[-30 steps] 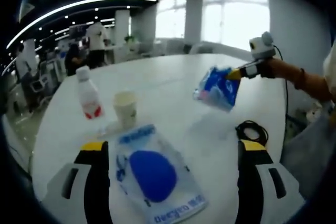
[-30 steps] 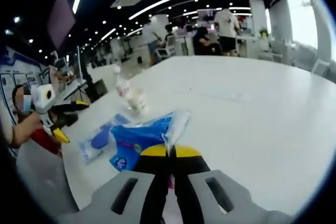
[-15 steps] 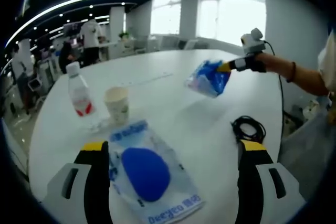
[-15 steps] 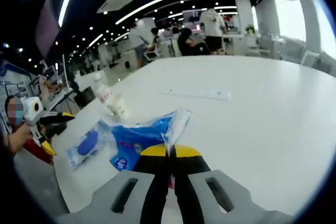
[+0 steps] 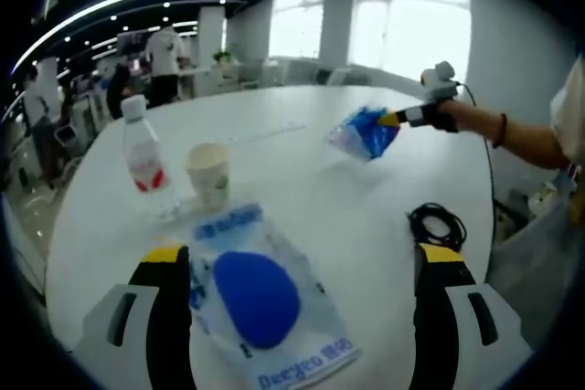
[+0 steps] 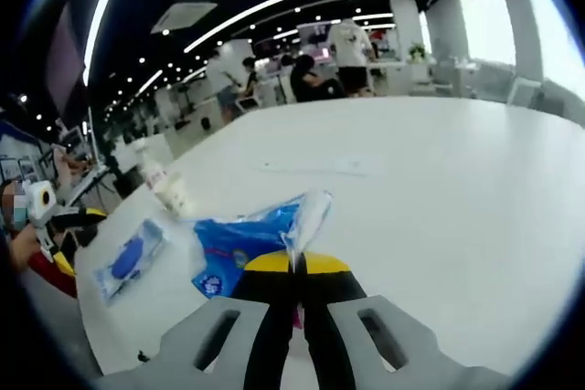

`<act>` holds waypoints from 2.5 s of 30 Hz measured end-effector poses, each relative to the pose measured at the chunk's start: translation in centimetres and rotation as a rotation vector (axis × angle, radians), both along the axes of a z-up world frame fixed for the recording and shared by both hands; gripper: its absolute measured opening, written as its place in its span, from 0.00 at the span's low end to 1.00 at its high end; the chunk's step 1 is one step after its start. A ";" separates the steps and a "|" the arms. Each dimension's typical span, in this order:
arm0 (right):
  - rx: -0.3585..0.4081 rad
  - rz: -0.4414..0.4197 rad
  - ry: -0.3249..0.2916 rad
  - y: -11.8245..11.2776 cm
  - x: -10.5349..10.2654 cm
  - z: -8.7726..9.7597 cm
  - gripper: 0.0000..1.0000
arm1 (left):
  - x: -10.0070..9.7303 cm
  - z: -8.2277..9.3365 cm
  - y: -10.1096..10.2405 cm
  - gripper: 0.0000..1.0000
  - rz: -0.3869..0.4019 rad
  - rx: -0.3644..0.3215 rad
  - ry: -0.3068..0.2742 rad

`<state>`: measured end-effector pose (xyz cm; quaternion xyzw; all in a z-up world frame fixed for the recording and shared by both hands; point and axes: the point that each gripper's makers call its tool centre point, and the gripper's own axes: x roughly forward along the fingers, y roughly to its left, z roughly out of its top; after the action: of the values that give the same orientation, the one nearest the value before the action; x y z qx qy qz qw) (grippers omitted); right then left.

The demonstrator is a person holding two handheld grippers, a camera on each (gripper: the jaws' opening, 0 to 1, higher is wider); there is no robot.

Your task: Arrange the tabletop items into an orderly group along one side of the table until the central work area is clear of visible clutter.

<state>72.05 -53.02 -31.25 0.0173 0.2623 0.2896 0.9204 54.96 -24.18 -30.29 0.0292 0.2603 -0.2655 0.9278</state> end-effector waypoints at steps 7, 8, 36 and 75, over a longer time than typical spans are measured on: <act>0.081 -0.074 0.024 -1.5 1.3 -0.7 0.02 | 0.5 0.8 1.0 0.99 0.040 -0.029 -0.025; 0.088 -0.078 0.024 -1.7 1.4 -0.8 0.02 | 0.6 0.8 1.1 0.99 0.047 -0.034 -0.025; 0.022 -0.158 0.067 -4.0 4.4 -5.7 0.02 | 0.7 0.4 2.9 0.96 0.100 -0.048 -0.018; 0.059 -0.148 0.023 -2.8 4.1 -3.0 0.65 | 0.4 0.4 3.0 0.99 0.107 -0.047 -0.002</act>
<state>76.17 -55.79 -34.28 0.0671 0.2624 0.2283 0.9352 55.38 -21.20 -29.85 -0.0060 0.2541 -0.2213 0.9415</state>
